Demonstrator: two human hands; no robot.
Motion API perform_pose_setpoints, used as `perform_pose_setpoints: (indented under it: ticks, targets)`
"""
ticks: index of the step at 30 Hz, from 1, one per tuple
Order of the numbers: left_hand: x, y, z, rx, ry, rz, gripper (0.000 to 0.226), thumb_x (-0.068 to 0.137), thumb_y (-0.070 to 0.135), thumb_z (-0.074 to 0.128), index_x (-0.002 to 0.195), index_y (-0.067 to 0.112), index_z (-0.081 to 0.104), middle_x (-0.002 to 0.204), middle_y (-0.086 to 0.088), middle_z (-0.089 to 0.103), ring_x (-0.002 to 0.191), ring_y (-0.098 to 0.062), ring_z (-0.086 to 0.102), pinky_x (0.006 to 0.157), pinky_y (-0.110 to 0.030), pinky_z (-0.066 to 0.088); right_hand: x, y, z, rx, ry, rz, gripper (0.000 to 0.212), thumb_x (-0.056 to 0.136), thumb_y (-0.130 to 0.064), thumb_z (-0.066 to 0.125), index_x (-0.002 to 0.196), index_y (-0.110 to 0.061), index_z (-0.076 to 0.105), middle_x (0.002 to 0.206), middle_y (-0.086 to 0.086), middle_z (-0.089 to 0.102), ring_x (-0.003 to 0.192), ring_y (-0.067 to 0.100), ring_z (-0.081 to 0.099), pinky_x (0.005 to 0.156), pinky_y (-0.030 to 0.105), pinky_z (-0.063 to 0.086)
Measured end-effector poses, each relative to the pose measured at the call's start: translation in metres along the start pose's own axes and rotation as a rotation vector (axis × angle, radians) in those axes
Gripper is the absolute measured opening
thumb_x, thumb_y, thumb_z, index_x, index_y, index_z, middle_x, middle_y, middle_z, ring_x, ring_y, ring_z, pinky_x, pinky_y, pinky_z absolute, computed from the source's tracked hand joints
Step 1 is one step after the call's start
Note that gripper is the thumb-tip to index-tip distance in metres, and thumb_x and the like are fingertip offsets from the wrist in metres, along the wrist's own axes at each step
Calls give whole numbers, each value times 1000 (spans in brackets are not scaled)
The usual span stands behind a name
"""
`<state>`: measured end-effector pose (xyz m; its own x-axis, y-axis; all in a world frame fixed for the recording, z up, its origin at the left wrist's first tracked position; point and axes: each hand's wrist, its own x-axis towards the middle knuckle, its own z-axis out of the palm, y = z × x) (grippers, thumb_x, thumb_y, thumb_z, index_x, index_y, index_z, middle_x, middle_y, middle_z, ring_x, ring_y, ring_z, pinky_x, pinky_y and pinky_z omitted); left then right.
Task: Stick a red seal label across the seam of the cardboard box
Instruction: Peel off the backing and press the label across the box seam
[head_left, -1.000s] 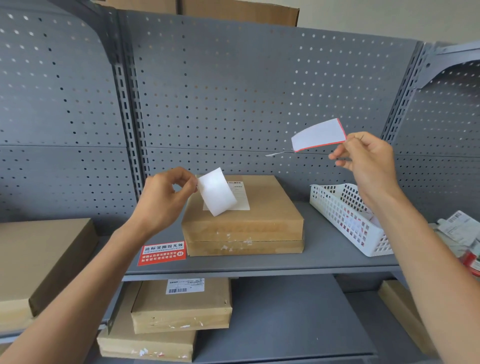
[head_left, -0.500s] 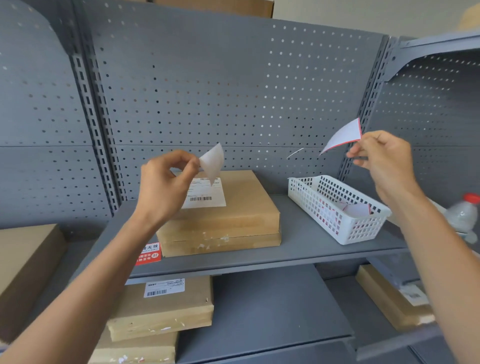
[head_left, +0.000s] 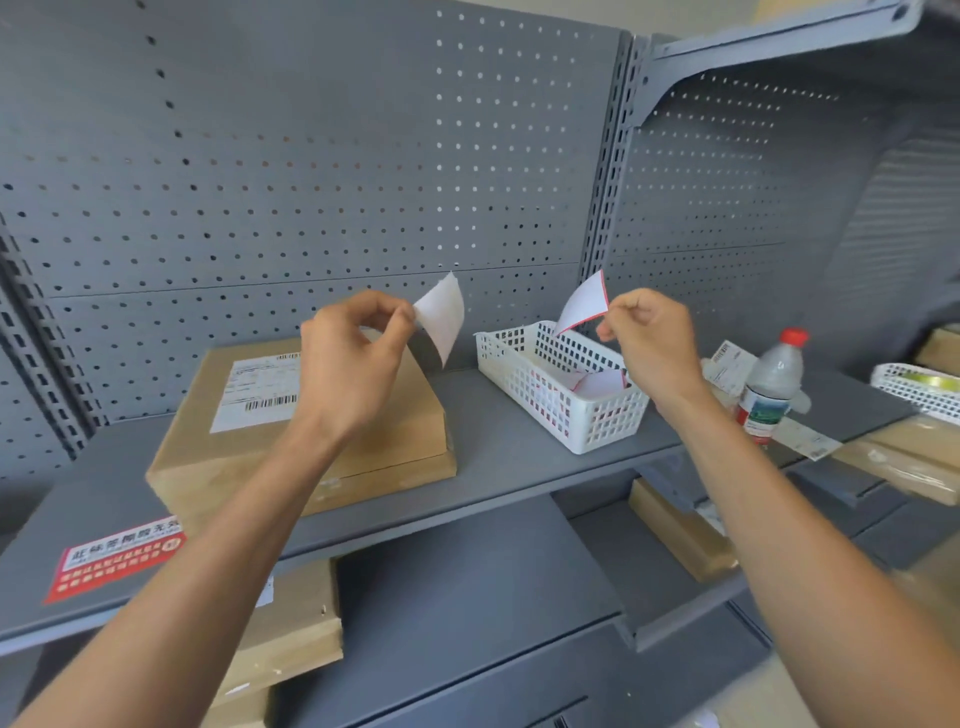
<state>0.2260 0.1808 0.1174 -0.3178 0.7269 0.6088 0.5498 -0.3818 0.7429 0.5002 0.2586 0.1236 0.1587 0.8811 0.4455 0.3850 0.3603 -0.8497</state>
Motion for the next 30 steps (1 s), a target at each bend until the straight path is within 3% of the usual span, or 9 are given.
perform_pose_setpoints:
  ticks: [6,12,15,17,19,22,25,27,30]
  targets:
    - [-3,4,21,-9,-36,-3,19,95,27,62,80,25,73,82,12,76,82,-8,67,69,-13,44,-7,34,-9,-169,-25,34,14,87,-14,61,78,-19,71,74,-3,70,68,14,61,64,28,45]
    - [-8,6,33,-13,-68,4,19,96,30,61,80,26,72,82,-3,75,83,-21,66,62,-22,42,-15,48,-22,-317,-46,61,12,87,-22,69,82,-20,80,84,-3,79,85,21,73,81,42,58]
    - [-11,10,37,-9,-80,2,19,96,30,61,82,26,73,82,2,76,83,-21,67,63,-22,44,-15,45,-25,-297,-21,48,11,83,-14,71,76,-11,79,79,2,78,83,21,74,79,39,60]
    - [-12,13,37,-12,-80,-2,18,96,27,61,83,24,74,83,6,76,80,-15,66,60,-15,42,-15,43,-28,-277,-22,48,11,83,-11,72,74,-15,78,73,-6,75,79,11,71,74,29,57]
    - [-14,16,38,-15,-80,0,18,97,26,62,83,23,74,83,7,75,72,-6,62,58,-11,39,-15,43,-30,-272,-17,45,10,83,-13,75,76,-20,75,72,-13,71,74,2,67,68,23,50]
    - [-16,16,37,13,-80,16,18,97,27,62,84,22,74,81,9,73,60,2,55,55,-10,36,-19,39,-31,-240,28,35,8,85,-20,77,80,-17,72,72,-8,71,69,5,65,64,23,46]
    - [-21,17,37,88,-51,94,19,96,25,63,79,23,70,74,15,67,55,4,53,56,-17,36,-34,17,-20,-173,5,-11,15,91,-31,70,83,-18,73,75,-2,73,73,13,69,65,31,53]
    - [-24,17,37,143,-6,201,18,93,24,65,75,26,69,71,20,64,66,-1,56,62,-26,43,-49,-7,-4,-110,-74,-46,19,92,-34,67,81,-20,73,74,4,74,75,21,71,69,35,54]
    - [-28,12,37,228,57,398,19,88,23,65,72,17,71,69,11,66,72,-23,60,67,-38,50,-69,-37,22,30,-184,-94,26,93,-33,65,72,-17,68,63,3,68,52,9,59,56,29,43]
